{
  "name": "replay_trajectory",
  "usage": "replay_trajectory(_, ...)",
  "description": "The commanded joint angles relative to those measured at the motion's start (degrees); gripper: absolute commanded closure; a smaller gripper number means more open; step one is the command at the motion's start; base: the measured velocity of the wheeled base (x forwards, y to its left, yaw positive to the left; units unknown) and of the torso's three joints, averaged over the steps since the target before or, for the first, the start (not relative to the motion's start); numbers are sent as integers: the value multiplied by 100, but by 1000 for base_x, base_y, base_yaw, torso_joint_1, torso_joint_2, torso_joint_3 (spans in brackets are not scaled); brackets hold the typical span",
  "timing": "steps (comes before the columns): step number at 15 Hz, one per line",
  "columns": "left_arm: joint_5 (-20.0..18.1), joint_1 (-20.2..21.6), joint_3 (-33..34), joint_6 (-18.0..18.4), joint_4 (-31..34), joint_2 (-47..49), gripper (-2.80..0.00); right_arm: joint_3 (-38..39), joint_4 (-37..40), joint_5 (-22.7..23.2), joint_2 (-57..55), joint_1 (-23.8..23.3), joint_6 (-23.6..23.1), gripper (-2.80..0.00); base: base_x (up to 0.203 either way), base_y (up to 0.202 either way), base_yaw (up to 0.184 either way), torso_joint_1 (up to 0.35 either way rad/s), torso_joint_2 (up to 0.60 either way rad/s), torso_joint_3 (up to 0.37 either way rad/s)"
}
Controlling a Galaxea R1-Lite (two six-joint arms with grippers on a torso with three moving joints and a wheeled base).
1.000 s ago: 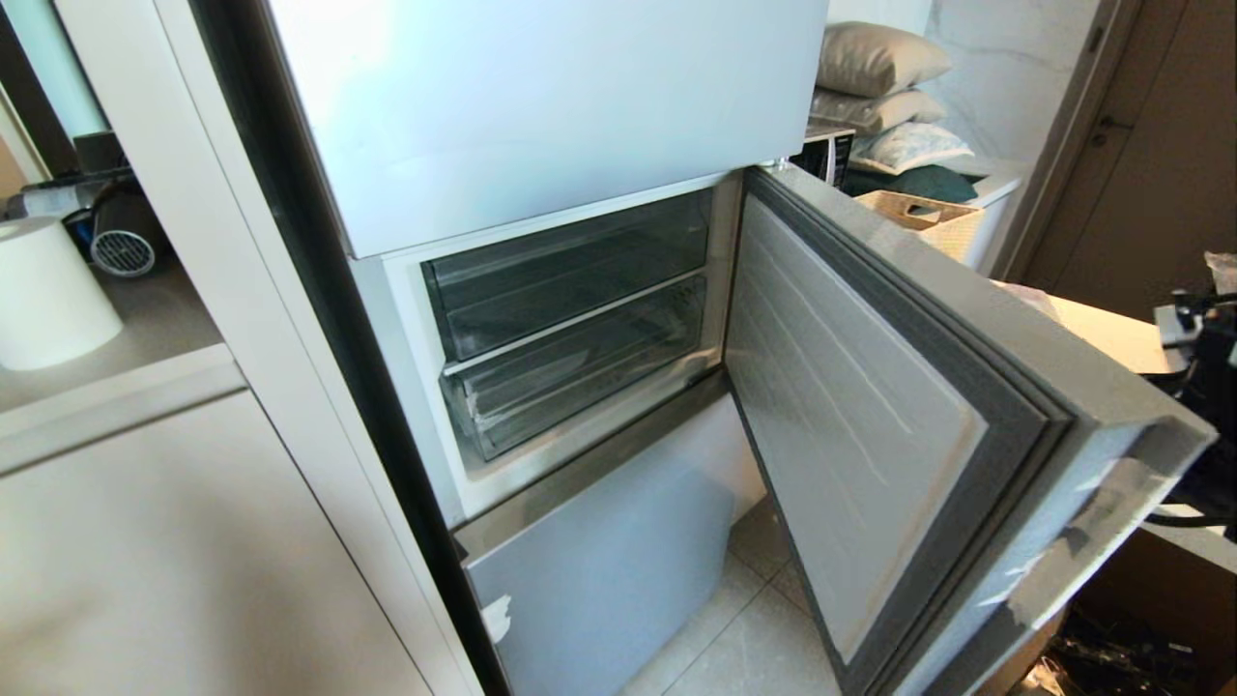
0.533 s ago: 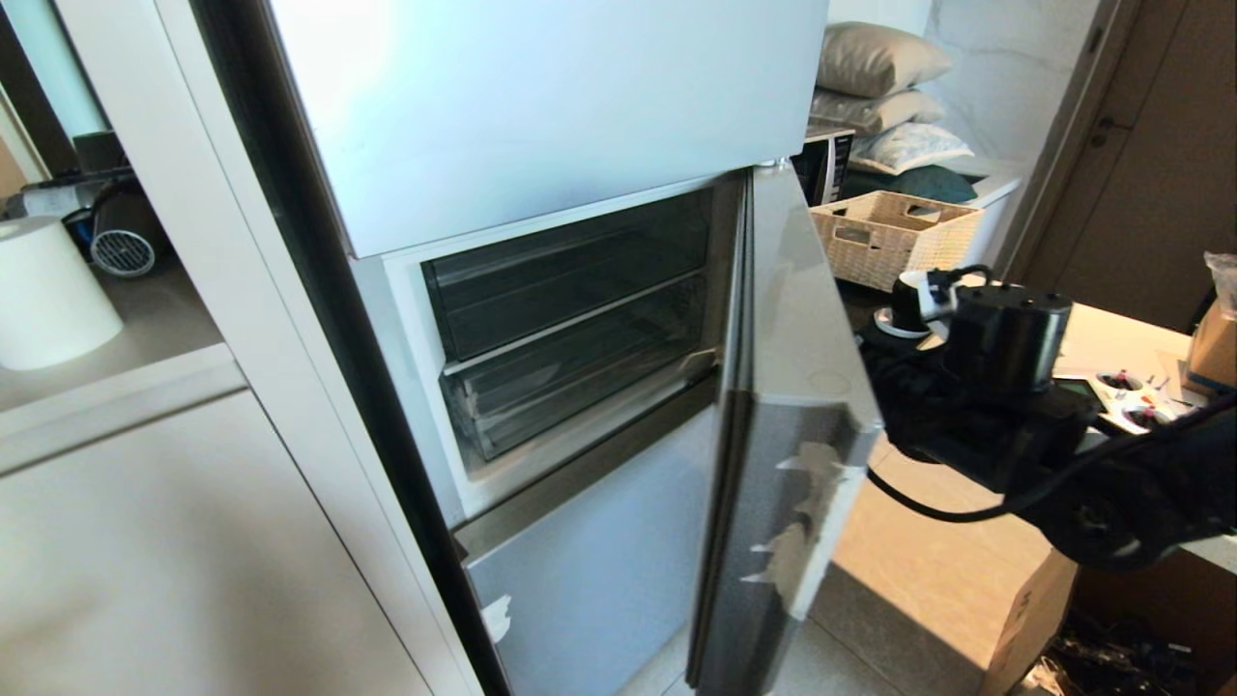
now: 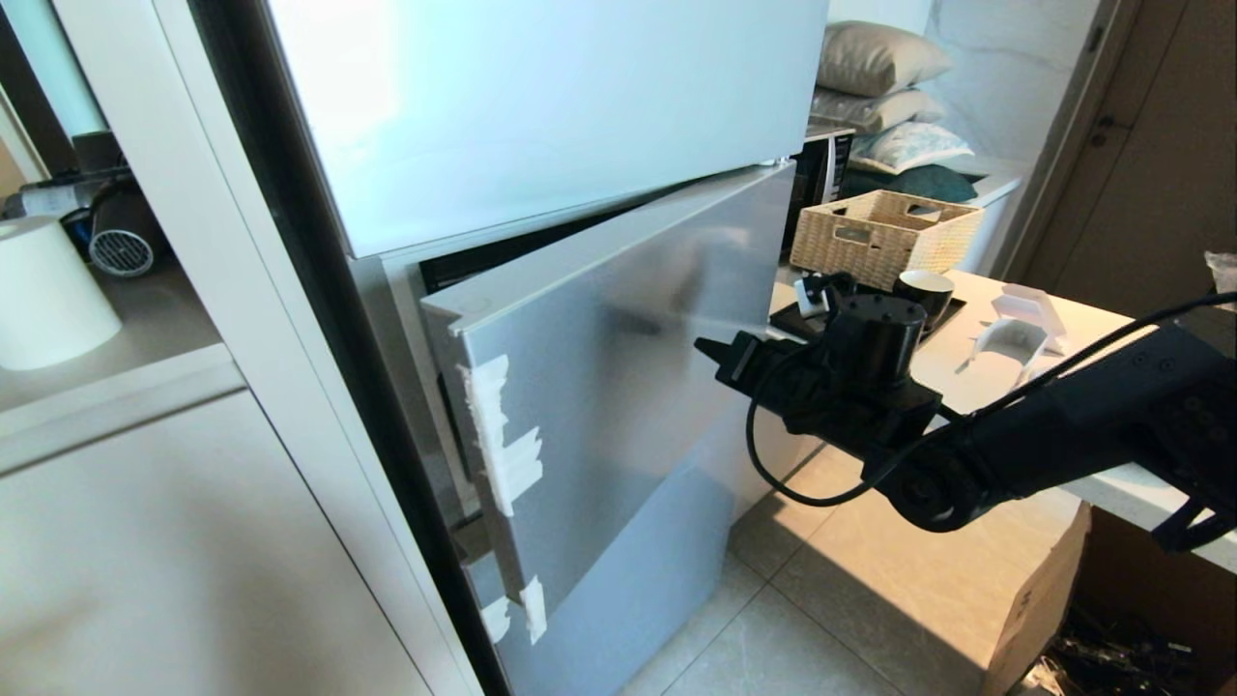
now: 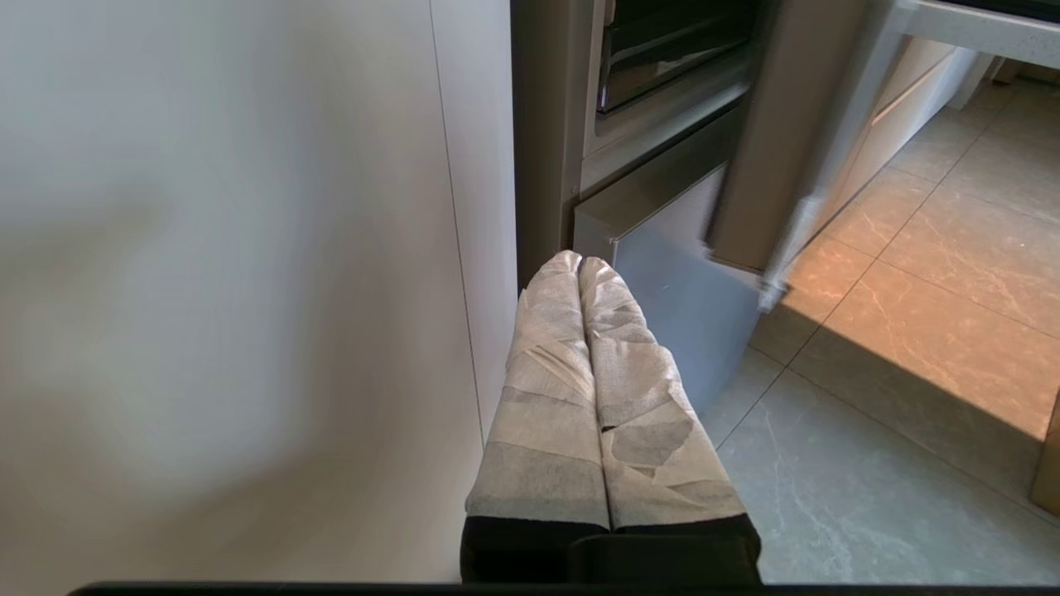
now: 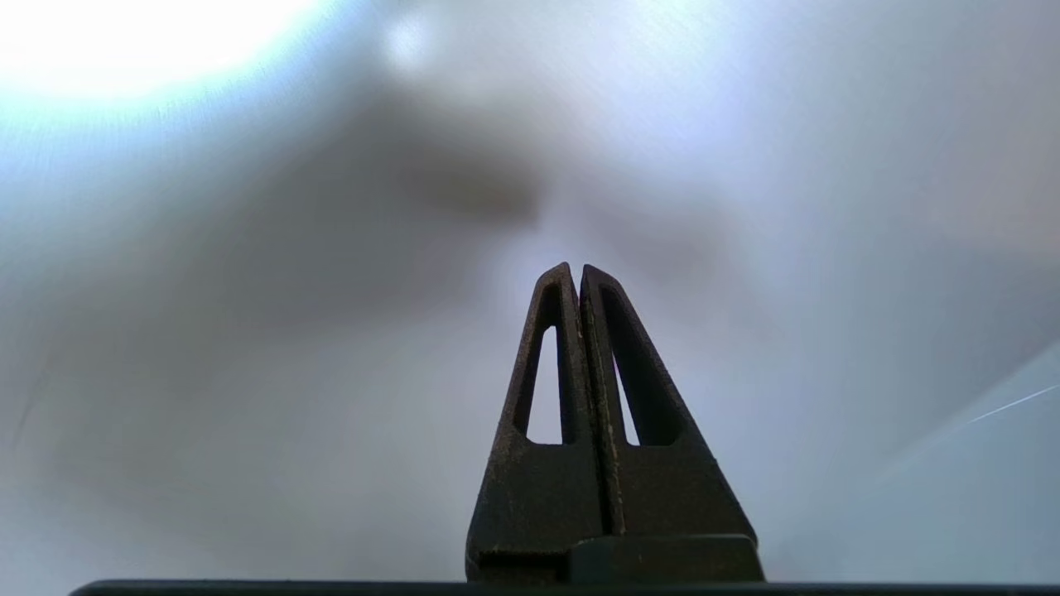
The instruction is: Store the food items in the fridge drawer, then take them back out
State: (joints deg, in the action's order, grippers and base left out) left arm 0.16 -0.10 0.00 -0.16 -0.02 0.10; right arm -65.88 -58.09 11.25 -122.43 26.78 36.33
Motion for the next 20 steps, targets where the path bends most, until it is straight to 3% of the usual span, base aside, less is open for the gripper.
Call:
replay_trajectory(1,2,1,0,-2,-6,8,0,267,-213,100,46,-8,18,0,0,0,0,0,0,0)
replay_trajectory(3,2,1,0,-2,-6,8,0,1019,-752,281,517,-19,-19,0,0,0,0,0,0,0)
replay_trajectory(6,2,1,0,-2,-2,8,0,1145,-802,1346,889,38,96,0,0,0,0,0,0,0)
replay_trajectory(9,2,1,0,-2,-6,8,0,1302,-746,1382,1047,223,114,0,0,0,0,0,0,0)
replay_trajectory(12,2,1,0,-2,-6,8,0,2241,-633,1222,2155,302,-63,0,0,0,0,0,0,0)
replay_trajectory(13,2,1,0,-2,2,8,0,2732,-475,1074,2769,309,-337,0,0,0,0,0,0,0)
replay_trajectory(16,2,1,0,-2,-6,8,0,3919,797,440,4790,129,-1455,0,0,0,0,0,0,0)
replay_trajectory(20,2,1,0,-2,2,8,0,4949,3575,-4,8111,-864,-2807,0,0,0,0,0,0,0)
